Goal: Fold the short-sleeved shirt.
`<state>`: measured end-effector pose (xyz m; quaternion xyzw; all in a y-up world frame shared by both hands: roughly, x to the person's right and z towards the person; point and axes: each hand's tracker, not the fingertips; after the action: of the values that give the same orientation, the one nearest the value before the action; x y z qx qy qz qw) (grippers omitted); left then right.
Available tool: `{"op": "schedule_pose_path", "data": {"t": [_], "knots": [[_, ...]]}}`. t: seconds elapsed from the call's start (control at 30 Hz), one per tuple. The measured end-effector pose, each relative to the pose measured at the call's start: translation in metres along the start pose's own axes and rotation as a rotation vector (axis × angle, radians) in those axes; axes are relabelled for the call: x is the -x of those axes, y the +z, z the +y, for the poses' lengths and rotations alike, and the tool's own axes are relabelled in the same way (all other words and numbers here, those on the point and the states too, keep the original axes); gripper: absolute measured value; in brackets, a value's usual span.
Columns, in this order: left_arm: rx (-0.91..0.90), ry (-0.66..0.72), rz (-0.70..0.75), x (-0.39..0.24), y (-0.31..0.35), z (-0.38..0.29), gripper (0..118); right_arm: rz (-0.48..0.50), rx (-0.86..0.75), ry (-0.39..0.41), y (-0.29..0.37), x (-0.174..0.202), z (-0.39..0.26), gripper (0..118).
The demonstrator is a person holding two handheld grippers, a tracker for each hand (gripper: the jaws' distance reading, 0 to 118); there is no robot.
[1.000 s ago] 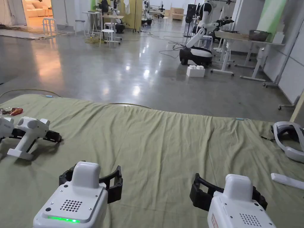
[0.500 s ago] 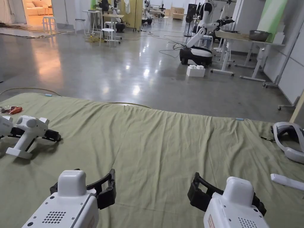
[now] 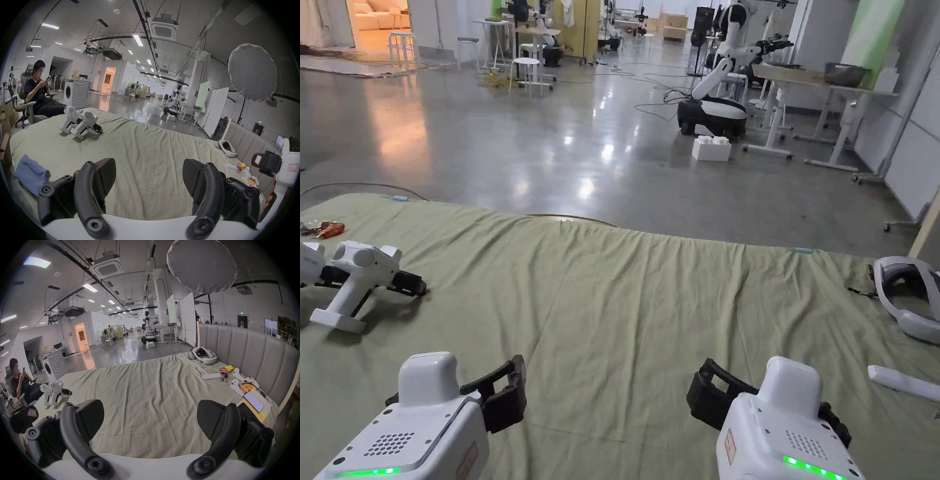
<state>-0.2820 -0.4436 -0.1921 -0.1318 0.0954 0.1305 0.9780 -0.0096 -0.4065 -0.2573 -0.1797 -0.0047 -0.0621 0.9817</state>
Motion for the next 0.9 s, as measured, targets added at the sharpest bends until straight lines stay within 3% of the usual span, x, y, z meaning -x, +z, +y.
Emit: {"op": "schedule_pose_path", "data": {"t": [0.37,0.53,0.9], "knots": [[0.039,-0.026,-0.032,-0.007,-0.002,-0.008,94,0.017,0.052,-0.068,-0.002,-0.008,-0.001,116],[0.046,-0.041,-0.054,-0.011,-0.002,-0.010,94,0.009,0.063,0.002,-0.001,-0.005,-0.007,116],[0.037,-0.067,-0.061,-0.013,0.000,-0.009,94,0.091,0.145,-0.102,-0.011,-0.014,-0.002,116]]}}
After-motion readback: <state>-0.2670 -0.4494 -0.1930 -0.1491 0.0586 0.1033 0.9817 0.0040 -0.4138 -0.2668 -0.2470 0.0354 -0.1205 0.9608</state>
